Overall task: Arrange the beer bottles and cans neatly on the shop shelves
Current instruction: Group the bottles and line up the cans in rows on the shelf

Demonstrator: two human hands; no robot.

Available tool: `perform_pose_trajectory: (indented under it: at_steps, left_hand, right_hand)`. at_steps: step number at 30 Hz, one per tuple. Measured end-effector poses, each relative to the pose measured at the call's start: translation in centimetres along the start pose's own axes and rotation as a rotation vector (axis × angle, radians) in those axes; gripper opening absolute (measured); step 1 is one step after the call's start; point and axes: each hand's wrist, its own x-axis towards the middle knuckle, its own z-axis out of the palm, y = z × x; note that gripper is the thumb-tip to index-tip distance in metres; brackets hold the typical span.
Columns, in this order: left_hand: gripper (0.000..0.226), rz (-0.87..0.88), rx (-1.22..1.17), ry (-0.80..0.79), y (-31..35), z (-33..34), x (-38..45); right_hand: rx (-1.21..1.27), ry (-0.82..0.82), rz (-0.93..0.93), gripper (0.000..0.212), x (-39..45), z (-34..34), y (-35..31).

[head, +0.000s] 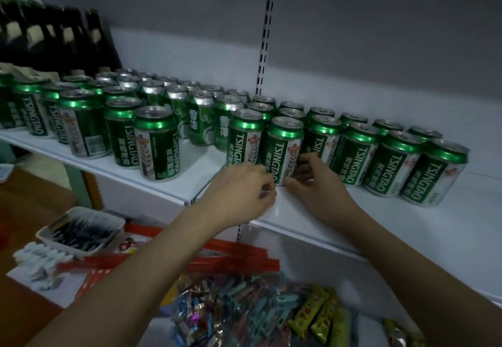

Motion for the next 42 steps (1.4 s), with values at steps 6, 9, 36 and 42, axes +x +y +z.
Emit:
perform_pose_trajectory:
  at_steps: [6, 9, 36, 42]
  left_hand:
    - [0.014, -0.063, -0.137, 0.415, -1.0, 0.5, -1.0]
    - [0.064, -0.332, -0.371, 0.452, -2.2, -0.2, -0.3]
    - [0.034, 0.008, -0.014, 0.089, -13.4, -15.2, -0.5]
    - [0.038, -0.021, -0.074, -0.239, -15.4, -16.7, -1.0]
  right_hand:
    - [-0.031, -0.033, 0.051, 0.040, 0.6, 0.0, -0.1]
    - [-0.027, -0.023, 0.088, 0.035, 0.4, 0.3, -0.3]
    - [0.327, 0.042, 0.007, 0.017, 1.4, 8.2, -15.3]
    - [0.387, -0.172, 0.048, 0.061, 1.7, 12.1, -15.9]
